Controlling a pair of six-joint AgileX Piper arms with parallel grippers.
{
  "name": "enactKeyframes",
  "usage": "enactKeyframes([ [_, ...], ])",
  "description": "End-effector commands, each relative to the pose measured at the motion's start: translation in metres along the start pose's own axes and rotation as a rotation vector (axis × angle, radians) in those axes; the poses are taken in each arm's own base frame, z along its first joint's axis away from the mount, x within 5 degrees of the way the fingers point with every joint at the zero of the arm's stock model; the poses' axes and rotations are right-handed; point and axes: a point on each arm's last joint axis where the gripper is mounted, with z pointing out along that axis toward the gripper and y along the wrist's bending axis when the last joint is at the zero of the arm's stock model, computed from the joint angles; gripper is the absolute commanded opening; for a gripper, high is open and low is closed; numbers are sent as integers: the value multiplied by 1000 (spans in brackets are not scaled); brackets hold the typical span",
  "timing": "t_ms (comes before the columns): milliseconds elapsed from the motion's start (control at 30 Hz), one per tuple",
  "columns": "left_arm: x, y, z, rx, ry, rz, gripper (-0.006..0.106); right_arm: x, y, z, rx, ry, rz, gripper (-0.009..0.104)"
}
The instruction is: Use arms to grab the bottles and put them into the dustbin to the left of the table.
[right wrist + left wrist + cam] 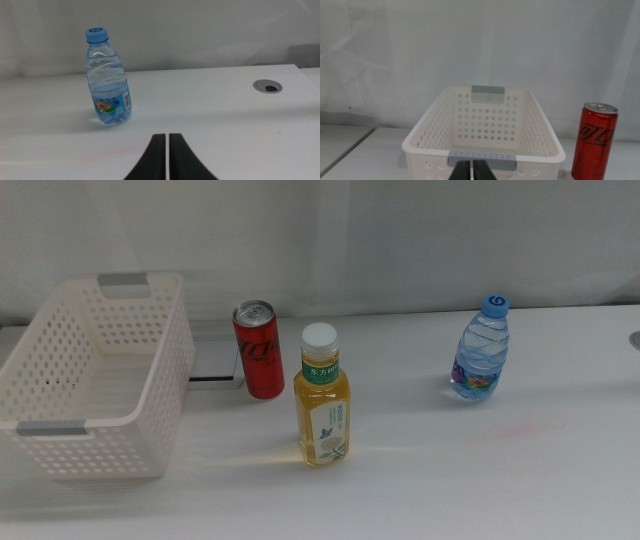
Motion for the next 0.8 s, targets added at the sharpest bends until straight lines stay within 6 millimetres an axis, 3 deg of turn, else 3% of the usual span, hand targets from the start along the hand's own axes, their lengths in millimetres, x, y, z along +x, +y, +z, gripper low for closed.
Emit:
enactKeyframes([
  [0, 10, 1, 0, 1, 4, -13, -3, 1, -1, 0, 7, -7, -7, -3],
  [133, 7, 1, 0, 4, -25, -115, 36, -1, -2, 0, 17, -62, -3, 46],
  [233, 6, 0, 0, 7, -41, -185, 83, 2, -3, 0, 26, -90, 25, 104],
  [267, 6, 0, 0, 7, -41, -202, 93, 2, -3, 1, 27, -91, 30, 103],
  [667, 5, 0, 0, 8, -43, -239, 91, 3, -3, 1, 30, -101, 47, 103],
  [767, -8, -1, -2, 15, -71, -237, 91, 2, -3, 0, 31, -107, 47, 103],
])
